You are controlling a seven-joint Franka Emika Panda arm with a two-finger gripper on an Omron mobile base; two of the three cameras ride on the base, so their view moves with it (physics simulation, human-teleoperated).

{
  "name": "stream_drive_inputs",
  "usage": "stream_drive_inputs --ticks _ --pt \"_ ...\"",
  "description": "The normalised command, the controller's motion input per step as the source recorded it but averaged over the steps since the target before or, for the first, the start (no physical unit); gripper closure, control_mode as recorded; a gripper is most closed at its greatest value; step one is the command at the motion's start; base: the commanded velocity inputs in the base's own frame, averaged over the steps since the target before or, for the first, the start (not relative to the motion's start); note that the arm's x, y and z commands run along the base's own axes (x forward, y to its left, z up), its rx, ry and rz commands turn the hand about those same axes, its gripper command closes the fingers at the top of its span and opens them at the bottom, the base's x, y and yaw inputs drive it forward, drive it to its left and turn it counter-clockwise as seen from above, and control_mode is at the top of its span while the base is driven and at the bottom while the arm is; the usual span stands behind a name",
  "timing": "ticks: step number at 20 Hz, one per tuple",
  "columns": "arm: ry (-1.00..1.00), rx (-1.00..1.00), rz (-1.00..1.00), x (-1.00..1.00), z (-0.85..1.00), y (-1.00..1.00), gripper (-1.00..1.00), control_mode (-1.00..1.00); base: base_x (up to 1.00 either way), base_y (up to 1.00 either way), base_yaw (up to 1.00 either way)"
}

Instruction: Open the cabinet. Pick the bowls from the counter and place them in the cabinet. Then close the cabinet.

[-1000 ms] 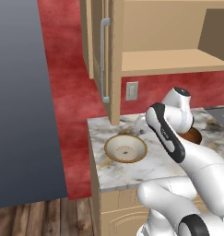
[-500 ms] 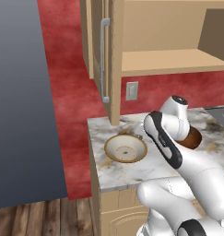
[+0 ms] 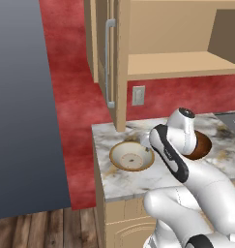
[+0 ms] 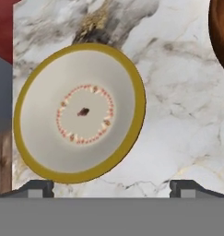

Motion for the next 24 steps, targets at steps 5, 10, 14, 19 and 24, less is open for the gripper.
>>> stream_drive_inputs --ticks 5,10,14,19,24 --pt "0.0 0.0 -0.01 0.06 -0.21 -0.05 -1.0 -1.0 0.0 0.0 0.0" --pt "0.0 0.0 0.0 0.1 -0.2 -0.06 -1.0 -1.0 0.0 0.0 0.0" --pt "0.0 0.0 0.0 0.09 -0.18 -0.07 -1.0 -1.0 0.0 0.0 0.0" --pt "0.0 0.0 0.0 0.13 -0.23 -0.01 -1.0 -1.0 0.0 0.0 0.0" --pt "0.0 0.01 0.0 0.15 -0.18 -0.01 -1.0 -1.0 0.0 0.0 0.0"
